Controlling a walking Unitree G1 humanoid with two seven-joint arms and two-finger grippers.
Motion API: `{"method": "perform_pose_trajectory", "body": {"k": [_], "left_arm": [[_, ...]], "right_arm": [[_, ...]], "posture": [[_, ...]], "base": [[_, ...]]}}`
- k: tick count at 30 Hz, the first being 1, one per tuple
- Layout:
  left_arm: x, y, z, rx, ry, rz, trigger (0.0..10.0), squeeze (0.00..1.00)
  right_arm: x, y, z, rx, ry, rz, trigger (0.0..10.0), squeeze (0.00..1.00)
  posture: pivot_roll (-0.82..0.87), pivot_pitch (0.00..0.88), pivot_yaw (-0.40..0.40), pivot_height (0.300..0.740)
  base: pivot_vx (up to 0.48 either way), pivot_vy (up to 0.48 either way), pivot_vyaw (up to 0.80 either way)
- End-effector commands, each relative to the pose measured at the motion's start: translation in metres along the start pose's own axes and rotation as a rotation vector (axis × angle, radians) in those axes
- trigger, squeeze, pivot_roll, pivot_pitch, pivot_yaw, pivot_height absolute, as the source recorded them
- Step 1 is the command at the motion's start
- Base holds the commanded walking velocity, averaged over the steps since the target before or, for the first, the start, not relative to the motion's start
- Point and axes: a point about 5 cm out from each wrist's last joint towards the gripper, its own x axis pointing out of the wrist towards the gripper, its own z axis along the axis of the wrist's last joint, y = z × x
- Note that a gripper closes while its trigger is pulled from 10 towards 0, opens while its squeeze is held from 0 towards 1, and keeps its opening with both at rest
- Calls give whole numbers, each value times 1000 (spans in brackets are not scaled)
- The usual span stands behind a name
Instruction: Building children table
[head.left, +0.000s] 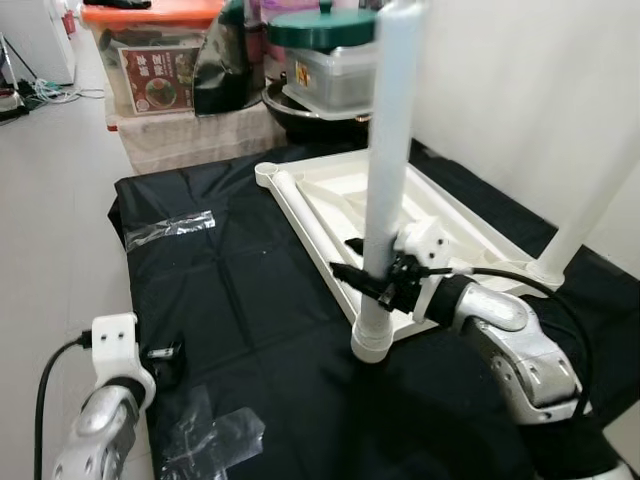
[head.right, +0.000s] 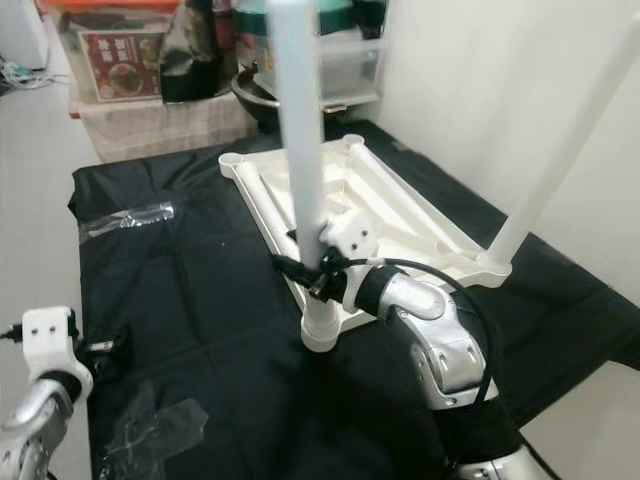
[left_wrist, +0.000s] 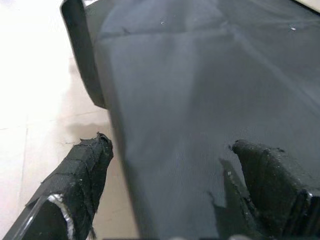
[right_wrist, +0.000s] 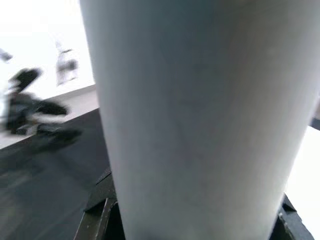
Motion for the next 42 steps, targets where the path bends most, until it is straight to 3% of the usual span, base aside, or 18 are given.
{"method": "perform_pose_trajectory", "body": {"k": [1,9,14,20,27,42], "left_arm": [[0,-5,2,21,-10,-19,10000,0],[0,-5,0,14,-2,-8,10000,0],[-1,-6,-1,14,-1,-6,10000,0],[-2,-9,-4,12,3,-10,10000,0],[-2,-10,-3,-8,-6,-4,10000,0],[-1,-9,-2,9,-8,9,10000,0]], "right_arm": [[5,28,-36,173,111,178,0,0],[-2,42,-22,145,86,372,0,0],[-6,46,-14,142,73,433,0,0],[-6,45,-14,139,76,437,0,0],[-5,43,-13,131,76,444,0,0],[-4,43,-6,130,58,471,0,0]], "posture": [[-24,0,-51,740],[-29,0,-53,740],[-32,0,-57,740],[-31,0,-64,740],[-31,0,-66,740],[-26,0,-62,740]], "base": [[0,-292,0],[0,-73,0],[0,0,0],[0,0,0],[-443,0,0],[0,0,0]]}}
